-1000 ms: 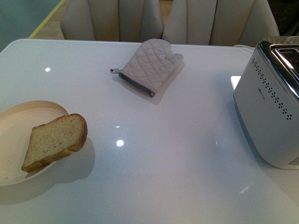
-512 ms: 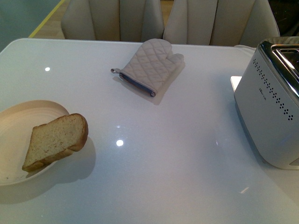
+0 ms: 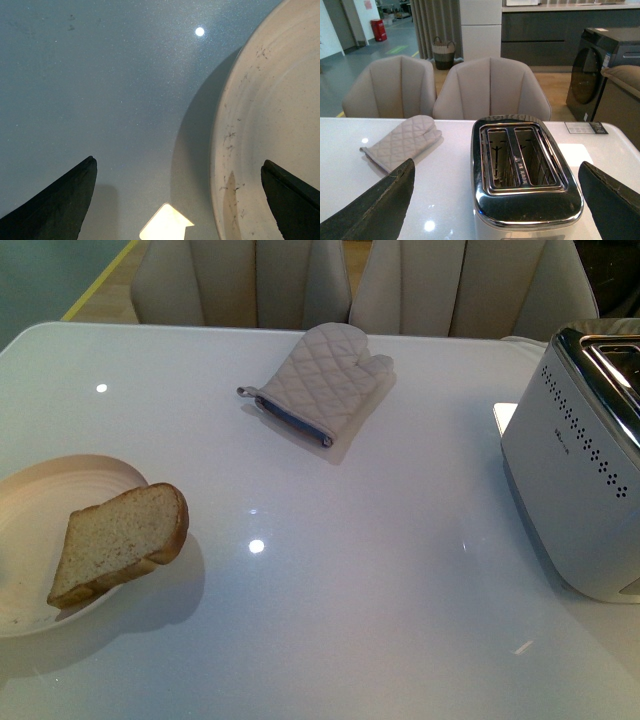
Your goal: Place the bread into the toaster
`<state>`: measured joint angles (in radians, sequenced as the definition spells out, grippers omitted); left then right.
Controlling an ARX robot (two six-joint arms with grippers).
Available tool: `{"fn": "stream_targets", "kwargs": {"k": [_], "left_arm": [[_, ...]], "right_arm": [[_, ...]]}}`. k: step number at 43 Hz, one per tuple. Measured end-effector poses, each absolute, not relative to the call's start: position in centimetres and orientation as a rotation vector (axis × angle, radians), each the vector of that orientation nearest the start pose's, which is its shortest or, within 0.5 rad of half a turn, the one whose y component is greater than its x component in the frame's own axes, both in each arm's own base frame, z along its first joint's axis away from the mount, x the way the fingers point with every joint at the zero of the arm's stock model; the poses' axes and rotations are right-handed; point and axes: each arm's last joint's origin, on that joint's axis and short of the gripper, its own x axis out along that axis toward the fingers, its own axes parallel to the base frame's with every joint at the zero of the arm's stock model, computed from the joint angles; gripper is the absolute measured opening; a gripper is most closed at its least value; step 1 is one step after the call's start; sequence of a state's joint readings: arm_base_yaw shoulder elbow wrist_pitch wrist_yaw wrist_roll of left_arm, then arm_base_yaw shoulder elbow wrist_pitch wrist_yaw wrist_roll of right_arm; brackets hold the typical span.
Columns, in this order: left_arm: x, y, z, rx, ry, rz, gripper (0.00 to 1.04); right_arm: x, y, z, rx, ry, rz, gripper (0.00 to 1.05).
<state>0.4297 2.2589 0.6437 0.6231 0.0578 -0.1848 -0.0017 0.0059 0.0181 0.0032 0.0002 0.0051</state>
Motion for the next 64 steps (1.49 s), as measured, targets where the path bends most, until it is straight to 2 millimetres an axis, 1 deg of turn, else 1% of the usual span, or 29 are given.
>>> {"fn": "stream_targets", "kwargs": {"k": [10, 12, 14, 20, 22, 27, 30, 33, 37, 39, 44, 51, 57, 64], "left_arm": [[27.8, 11.3, -2.4, -0.380, 0.918, 0.396, 0.98], [28.1, 11.1, -2.5, -0.375, 0.917, 0.388, 0.95], [28.3, 10.9, -2.8, -0.369, 0.922, 0.379, 0.89], [29.0, 9.7, -3.8, -0.358, 0.946, 0.355, 0.62], [29.0, 9.5, -4.0, -0.364, 0.951, 0.351, 0.56], [29.4, 9.0, -4.1, -0.365, 0.941, 0.358, 0.34], [29.5, 8.8, -4.1, -0.369, 0.929, 0.354, 0.25], [29.6, 8.6, -4.1, -0.366, 0.921, 0.341, 0.18], [29.7, 7.6, -4.0, -0.363, 0.914, 0.293, 0.08], [29.7, 7.2, -3.9, -0.361, 0.916, 0.274, 0.05], [29.6, 5.8, -3.8, -0.346, 0.924, 0.228, 0.05], [29.7, 3.2, -3.6, -0.314, 0.947, 0.157, 0.05], [29.8, 0.5, -3.6, -0.292, 0.972, 0.091, 0.05], [30.0, -2.3, -3.5, -0.290, 1.000, 0.051, 0.05]], "right_arm": [[9.7, 0.0, 17.0, 0.005, -0.015, -0.002, 0.96], [9.7, 0.0, 17.0, 0.005, -0.015, -0.002, 0.96], [9.7, 0.0, 17.0, 0.005, -0.015, -0.002, 0.96], [9.7, 0.0, 17.0, 0.005, -0.015, -0.002, 0.96], [9.7, 0.0, 17.0, 0.005, -0.015, -0.002, 0.96], [9.7, 0.0, 17.0, 0.005, -0.015, -0.002, 0.96], [9.7, 0.0, 17.0, 0.005, -0.015, -0.002, 0.96], [9.7, 0.0, 17.0, 0.005, -0.015, -0.002, 0.96], [9.7, 0.0, 17.0, 0.005, -0.015, -0.002, 0.96], [9.7, 0.0, 17.0, 0.005, -0.015, -0.002, 0.96], [9.7, 0.0, 17.0, 0.005, -0.015, -0.002, 0.96], [9.7, 0.0, 17.0, 0.005, -0.015, -0.002, 0.96], [9.7, 0.0, 17.0, 0.005, -0.015, -0.002, 0.96], [9.7, 0.0, 17.0, 0.005, -0.015, -0.002, 0.96]]}}
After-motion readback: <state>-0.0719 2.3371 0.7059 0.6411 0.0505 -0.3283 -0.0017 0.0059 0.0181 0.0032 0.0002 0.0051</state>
